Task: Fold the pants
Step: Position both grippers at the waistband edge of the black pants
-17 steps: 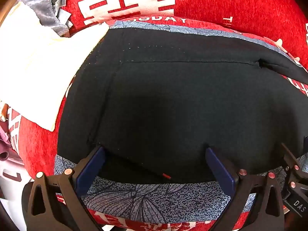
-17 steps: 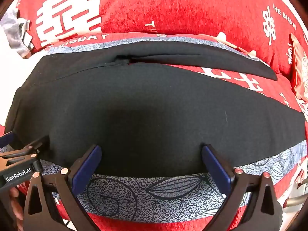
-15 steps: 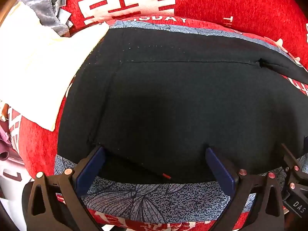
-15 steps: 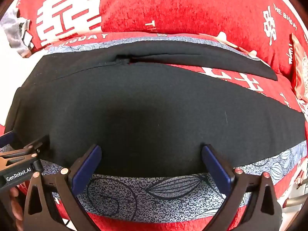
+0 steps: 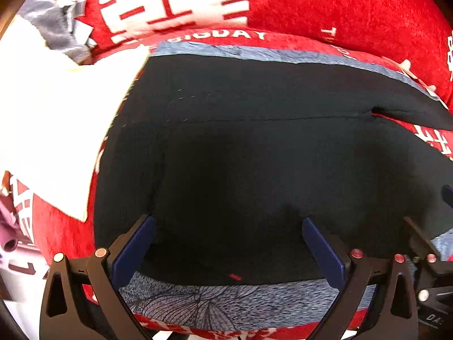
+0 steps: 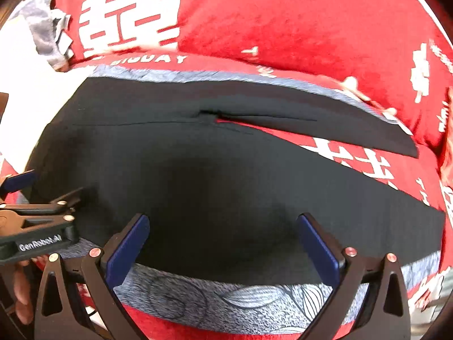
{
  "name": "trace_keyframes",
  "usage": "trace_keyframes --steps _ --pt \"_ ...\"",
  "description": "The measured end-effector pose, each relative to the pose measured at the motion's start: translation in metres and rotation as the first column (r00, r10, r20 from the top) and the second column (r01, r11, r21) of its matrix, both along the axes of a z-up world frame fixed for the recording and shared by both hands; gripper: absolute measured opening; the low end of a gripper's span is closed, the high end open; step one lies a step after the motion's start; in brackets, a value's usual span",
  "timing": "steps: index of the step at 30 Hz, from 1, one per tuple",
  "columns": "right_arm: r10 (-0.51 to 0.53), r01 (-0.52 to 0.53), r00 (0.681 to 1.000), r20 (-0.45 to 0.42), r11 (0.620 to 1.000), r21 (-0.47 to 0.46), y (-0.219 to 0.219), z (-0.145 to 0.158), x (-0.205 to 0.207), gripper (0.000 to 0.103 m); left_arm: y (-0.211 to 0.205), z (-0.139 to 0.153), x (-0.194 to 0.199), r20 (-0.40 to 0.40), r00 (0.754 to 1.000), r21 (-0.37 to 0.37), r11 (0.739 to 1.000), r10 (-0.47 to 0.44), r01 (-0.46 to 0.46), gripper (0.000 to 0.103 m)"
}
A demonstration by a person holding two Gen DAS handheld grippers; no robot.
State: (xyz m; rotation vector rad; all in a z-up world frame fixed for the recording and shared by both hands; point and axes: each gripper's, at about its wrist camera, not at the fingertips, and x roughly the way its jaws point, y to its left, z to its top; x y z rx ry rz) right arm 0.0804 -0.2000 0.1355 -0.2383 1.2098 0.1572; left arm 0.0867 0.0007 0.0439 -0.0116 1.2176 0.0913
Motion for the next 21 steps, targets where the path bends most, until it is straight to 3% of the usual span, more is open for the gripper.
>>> trace_keyframes --steps 3,10,21 --pt "0.029 -0.026 0.999 -0.046 0.997 0.079 0.0 0.005 0.017 0.103 0.001 0.009 0.012 -0.009 1.0 -0.039 0.999 -0.007 0.006 0.103" --pt "0.147 -0.147 0.989 -0.014 0.989 0.02 0.02 0.001 0.066 0.103 0.006 0.017 0.045 -0.014 1.0 -0.036 0.999 -0.004 0.003 0.103" --pt "0.424 -0.408 0.903 -0.068 0.897 0.173 0.05 -0.038 0.168 0.103 0.025 0.007 0.093 -0.085 0.995 -0.062 0.997 0.046 -0.051 0.103"
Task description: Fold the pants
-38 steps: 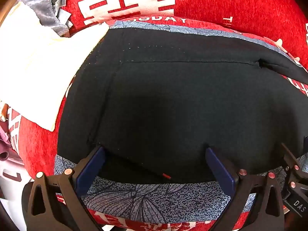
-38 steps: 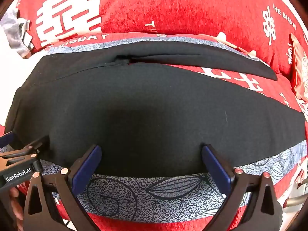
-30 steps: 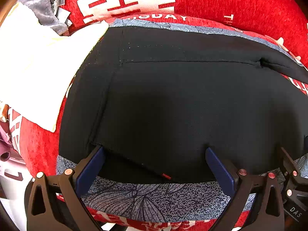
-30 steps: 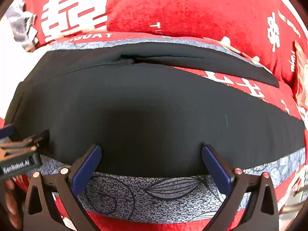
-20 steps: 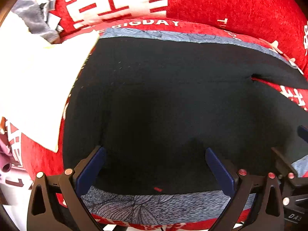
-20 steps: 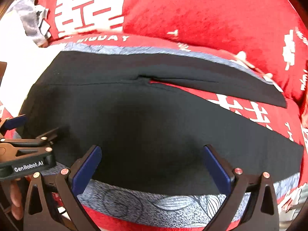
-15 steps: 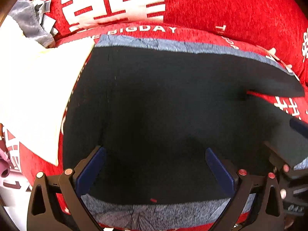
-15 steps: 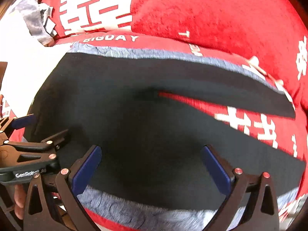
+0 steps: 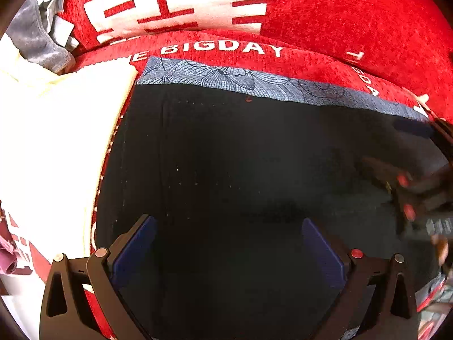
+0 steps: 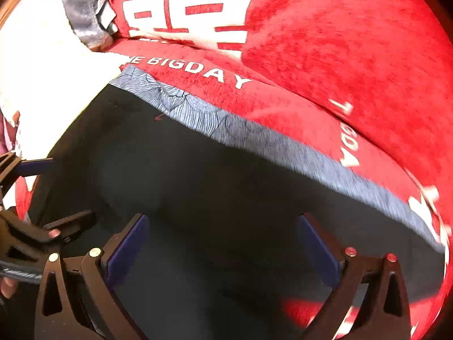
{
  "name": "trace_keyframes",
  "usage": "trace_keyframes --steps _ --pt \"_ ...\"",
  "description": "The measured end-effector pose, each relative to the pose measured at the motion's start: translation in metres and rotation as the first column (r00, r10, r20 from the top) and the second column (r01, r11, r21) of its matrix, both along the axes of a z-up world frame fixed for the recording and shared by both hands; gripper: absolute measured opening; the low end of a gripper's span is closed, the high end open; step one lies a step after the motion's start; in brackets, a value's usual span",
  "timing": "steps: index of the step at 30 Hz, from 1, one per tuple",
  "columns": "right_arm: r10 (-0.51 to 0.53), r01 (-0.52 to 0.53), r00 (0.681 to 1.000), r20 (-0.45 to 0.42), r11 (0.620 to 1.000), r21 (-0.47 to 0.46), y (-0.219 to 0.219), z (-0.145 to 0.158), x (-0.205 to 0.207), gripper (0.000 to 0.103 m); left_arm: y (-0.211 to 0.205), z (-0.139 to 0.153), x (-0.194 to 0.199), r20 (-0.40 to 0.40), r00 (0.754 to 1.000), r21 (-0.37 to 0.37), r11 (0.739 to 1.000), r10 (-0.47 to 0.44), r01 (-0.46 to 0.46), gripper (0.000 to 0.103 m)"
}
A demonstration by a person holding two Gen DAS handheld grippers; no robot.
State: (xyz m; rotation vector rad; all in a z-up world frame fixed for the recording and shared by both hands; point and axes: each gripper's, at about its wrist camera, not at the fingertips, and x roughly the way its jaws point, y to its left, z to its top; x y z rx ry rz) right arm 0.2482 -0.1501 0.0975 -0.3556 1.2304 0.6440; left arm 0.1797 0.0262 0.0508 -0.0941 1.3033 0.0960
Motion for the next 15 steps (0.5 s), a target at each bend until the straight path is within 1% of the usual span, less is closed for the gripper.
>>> trace_keyframes --steps 3,5,7,10,11,12,15 --pt "0.067 -0.066 0.997 -0.038 0.998 0.009 0.01 -0.017 0.032 0.103 0.001 -0.005 0.003 -0.015 1.0 -0.021 1.0 0.012 -0.012 0.103" --pt "0.091 -0.09 0.995 -0.051 0.996 0.021 0.014 -0.026 0.049 0.103 0.002 -0.009 0.004 -0.025 1.0 -0.031 0.999 0.017 -0.018 0.103" --pt "0.13 -0.126 0.988 -0.089 0.991 0.048 0.018 -0.034 0.063 0.103 0.001 -0.01 0.004 -0.028 1.0 -0.027 1.0 0.013 -0.014 0.103" --pt "0.18 -0.172 0.972 -0.154 0.983 0.063 0.025 -0.054 0.08 0.103 0.001 -0.008 0.005 -0.024 1.0 -0.03 1.0 0.003 -0.004 0.103" --pt "0.193 -0.184 0.968 -0.162 0.98 0.07 0.026 -0.058 0.083 0.103 0.001 -0.007 0.005 -0.022 1.0 -0.038 0.999 -0.002 0.001 0.103" --pt "0.213 -0.204 0.967 -0.141 0.976 0.078 0.028 -0.061 0.084 0.103 0.001 -0.007 0.006 -0.019 1.0 -0.05 0.999 -0.007 0.006 0.103" --pt "0.272 -0.261 0.954 -0.129 0.96 0.098 0.034 -0.064 0.083 0.103 0.002 -0.006 0.01 -0.025 1.0 -0.078 0.997 0.003 -0.005 0.103"
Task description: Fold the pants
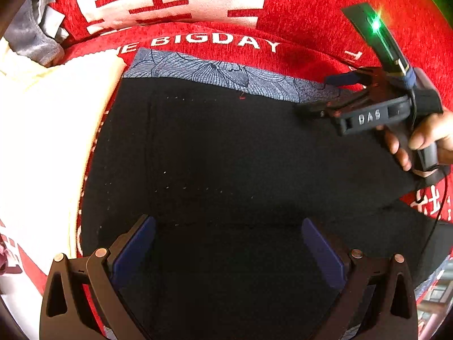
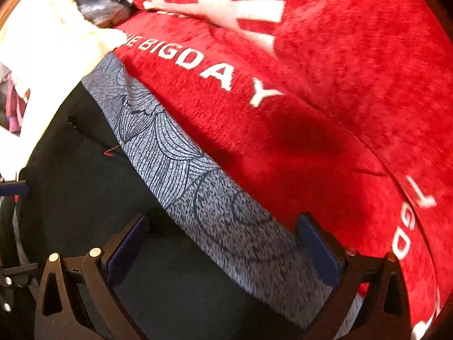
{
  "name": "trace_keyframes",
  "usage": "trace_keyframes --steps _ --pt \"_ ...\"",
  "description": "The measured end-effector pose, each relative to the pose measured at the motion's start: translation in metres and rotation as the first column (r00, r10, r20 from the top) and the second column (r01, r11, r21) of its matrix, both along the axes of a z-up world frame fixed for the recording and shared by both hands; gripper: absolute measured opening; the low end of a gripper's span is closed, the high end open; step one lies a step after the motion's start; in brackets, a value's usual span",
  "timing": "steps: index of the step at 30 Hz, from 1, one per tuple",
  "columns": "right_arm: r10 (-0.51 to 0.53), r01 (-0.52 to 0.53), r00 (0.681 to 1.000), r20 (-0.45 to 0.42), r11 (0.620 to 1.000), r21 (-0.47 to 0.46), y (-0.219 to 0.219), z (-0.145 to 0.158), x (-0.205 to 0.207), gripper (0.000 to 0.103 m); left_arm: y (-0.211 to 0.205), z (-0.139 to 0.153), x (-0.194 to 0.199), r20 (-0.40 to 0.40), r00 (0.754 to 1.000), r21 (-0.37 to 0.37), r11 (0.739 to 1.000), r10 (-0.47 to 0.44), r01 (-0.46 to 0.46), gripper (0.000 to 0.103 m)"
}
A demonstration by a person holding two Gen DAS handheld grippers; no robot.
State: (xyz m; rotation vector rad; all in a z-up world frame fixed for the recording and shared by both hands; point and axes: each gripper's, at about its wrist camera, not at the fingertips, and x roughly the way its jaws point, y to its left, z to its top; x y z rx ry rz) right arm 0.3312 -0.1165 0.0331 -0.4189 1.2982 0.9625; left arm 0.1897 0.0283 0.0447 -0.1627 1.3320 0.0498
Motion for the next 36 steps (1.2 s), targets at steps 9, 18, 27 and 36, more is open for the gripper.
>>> trace_keyframes --steps 9,18,27,36 --pt "0.128 -0.128 0.991 0.046 0.992 0.016 0.004 0.02 -0.027 0.013 0.025 0.013 0.035 -0.018 0.993 -0.209 0.97 0.119 -0.12 0.103" --pt "0.14 -0.147 0.95 0.279 0.989 0.003 -0.014 0.06 -0.092 0.002 0.042 0.002 0.1 -0.122 0.929 -0.256 0.893 0.35 -0.37 0.103" --pt "0.109 -0.109 0.963 0.247 0.994 -0.014 -0.004 0.041 -0.095 0.008 0.027 -0.03 0.146 -0.178 0.916 -0.126 0.915 0.359 -0.383 0.103" --pt "0.048 -0.05 0.993 0.108 0.999 0.019 -0.008 0.011 -0.018 0.097 0.031 -0.017 0.116 -0.141 0.921 -0.204 0.9 0.363 -0.386 0.103"
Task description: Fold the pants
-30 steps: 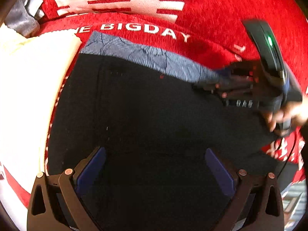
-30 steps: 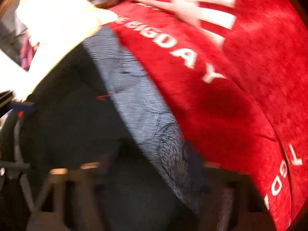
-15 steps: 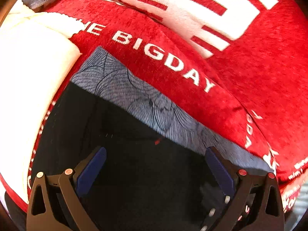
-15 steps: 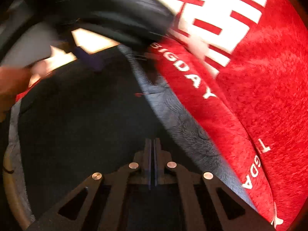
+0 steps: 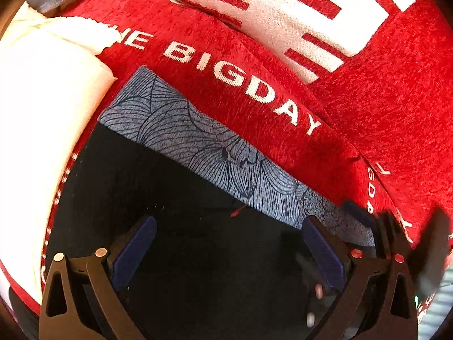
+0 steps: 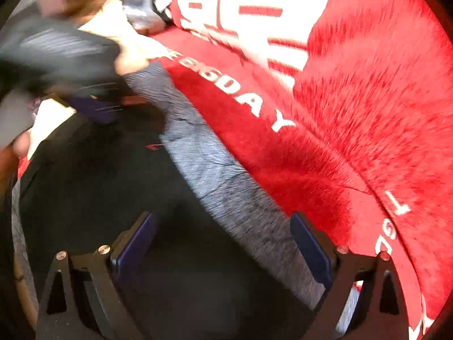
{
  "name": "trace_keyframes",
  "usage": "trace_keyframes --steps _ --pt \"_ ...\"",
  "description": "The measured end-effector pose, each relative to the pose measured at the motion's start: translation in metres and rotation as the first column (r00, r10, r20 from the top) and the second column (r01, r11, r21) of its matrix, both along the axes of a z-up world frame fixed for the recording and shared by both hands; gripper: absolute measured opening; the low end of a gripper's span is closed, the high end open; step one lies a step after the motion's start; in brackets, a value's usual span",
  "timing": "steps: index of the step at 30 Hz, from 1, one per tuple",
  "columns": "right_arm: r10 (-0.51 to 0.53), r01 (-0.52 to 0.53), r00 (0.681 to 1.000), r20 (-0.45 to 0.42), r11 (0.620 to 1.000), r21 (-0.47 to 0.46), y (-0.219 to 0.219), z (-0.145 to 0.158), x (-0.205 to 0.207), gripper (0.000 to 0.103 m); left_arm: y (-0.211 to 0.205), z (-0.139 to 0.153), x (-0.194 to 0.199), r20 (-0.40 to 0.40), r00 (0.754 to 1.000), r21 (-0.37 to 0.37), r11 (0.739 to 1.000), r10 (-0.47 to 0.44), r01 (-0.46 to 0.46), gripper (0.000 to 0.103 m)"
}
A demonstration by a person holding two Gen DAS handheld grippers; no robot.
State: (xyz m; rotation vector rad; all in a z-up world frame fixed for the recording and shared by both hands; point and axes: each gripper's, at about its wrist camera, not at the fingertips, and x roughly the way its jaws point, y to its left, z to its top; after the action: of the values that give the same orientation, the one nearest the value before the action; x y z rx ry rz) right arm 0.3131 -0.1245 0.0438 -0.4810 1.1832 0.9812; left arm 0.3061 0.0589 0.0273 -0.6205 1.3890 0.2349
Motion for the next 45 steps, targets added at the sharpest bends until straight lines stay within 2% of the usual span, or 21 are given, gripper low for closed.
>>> trace_keyframes --steps 2,3,4,5,6,9,14,15,19,20,21,22,23,27,29,31,33,34,38,42,45 --pt "0.027 -0.03 0.996 -0.088 0.999 -0.027 0.006 -0.019 0.011 0.097 -0.003 0.006 0.001 0.002 1.0 0.009 1.0 -0.006 0.006 0.103" --pt "0.056 -0.056 0.996 -0.069 0.998 -0.001 0.007 -0.017 0.009 0.091 -0.005 0.008 0.002 0.012 1.0 0.0 1.0 -0.014 0.014 0.103" --pt "0.107 -0.105 0.989 -0.099 0.994 0.02 0.012 -0.016 0.008 0.078 -0.005 0.009 0.001 0.02 1.0 -0.01 1.0 -0.015 0.015 0.103" --pt "0.119 -0.116 0.983 -0.139 0.993 0.031 0.015 -0.016 0.008 0.031 -0.001 0.008 0.002 0.022 1.0 -0.017 1.0 -0.012 0.013 0.103" --pt "0.109 -0.108 0.981 -0.16 0.994 0.019 0.017 -0.014 0.011 0.015 0.001 0.005 0.003 0.015 1.0 -0.028 1.0 -0.003 0.003 0.103" --pt "0.135 -0.135 0.986 -0.102 0.991 0.006 0.017 -0.002 0.0 0.011 0.015 0.0 -0.001 0.006 0.999 -0.086 0.995 0.054 -0.054 0.103" --pt "0.088 -0.092 0.99 0.11 0.995 0.039 0.0 0.036 -0.047 0.01 0.019 -0.001 0.0 0.039 0.987 -0.186 0.971 0.158 -0.148 0.103" --pt "0.089 -0.096 0.985 0.145 0.994 0.045 -0.004 0.043 -0.06 0.01 0.015 -0.002 0.003 0.035 0.987 -0.183 0.972 0.155 -0.146 0.103" --pt "0.085 -0.096 0.971 0.225 0.995 0.039 -0.016 0.06 -0.098 0.01 -0.002 -0.012 0.011 0.01 0.994 -0.078 0.991 0.108 -0.107 0.103" --pt "0.076 -0.088 0.968 0.239 0.995 0.038 -0.017 0.06 -0.107 0.008 -0.005 -0.011 0.009 0.012 0.997 -0.048 0.996 0.082 -0.082 0.093" --pt "0.067 -0.079 0.967 0.245 0.996 0.042 -0.022 0.063 -0.108 0.008 -0.01 -0.008 0.007 0.002 0.998 0.018 0.998 0.065 -0.065 0.061" --pt "0.062 -0.075 0.966 0.252 0.996 0.04 -0.026 0.064 -0.113 0.008 -0.014 -0.005 0.003 -0.014 0.999 0.104 0.994 0.047 -0.045 0.042" --pt "0.056 -0.069 0.964 0.262 0.997 0.04 -0.028 0.064 -0.116 0.008 -0.016 -0.005 -0.001 -0.009 1.0 0.115 0.993 0.025 -0.023 0.025" --pt "0.018 -0.03 0.955 0.295 0.999 0.037 -0.026 0.067 -0.124 0.007 -0.004 -0.003 -0.026 0.057 0.997 0.029 0.998 0.059 -0.061 0.013" --pt "0.002 -0.01 0.955 0.296 1.0 0.025 -0.023 0.066 -0.126 0.008 -0.005 -0.003 -0.033 0.06 0.996 0.021 0.998 0.059 -0.06 0.01" --pt "-0.013 0.008 0.958 0.288 1.0 0.019 -0.017 0.068 -0.116 0.021 -0.008 0.0 -0.042 0.075 0.996 0.03 0.998 0.054 -0.057 0.009" --pt "-0.038 0.036 0.961 0.274 0.999 0.012 -0.01 0.065 -0.106 0.065 -0.009 0.005 -0.053 0.085 0.995 0.035 0.998 0.051 -0.055 0.008" --pt "-0.05 0.049 0.962 0.268 0.999 0.009 -0.013 0.065 -0.103 0.071 -0.009 0.007 -0.057 0.09 0.994 0.035 0.998 0.054 -0.057 0.008" --pt "-0.11 0.111 0.965 0.239 0.994 0.009 -0.025 0.077 -0.101 0.074 -0.014 0.029 -0.082 0.149 0.988 0.05 0.997 0.042 -0.05 0.008" --pt "-0.094 0.086 0.976 0.198 0.995 0.045 -0.049 0.094 -0.116 0.079 -0.026 0.052 -0.113 0.227 0.974 0.095 0.995 -0.002 -0.02 0.008" --pt "-0.214 0.202 0.971 0.104 0.972 0.12 -0.087 0.102 -0.114 0.081 -0.031 0.058 -0.13 0.252 0.968 0.103 0.994 -0.008 -0.019 0.008"
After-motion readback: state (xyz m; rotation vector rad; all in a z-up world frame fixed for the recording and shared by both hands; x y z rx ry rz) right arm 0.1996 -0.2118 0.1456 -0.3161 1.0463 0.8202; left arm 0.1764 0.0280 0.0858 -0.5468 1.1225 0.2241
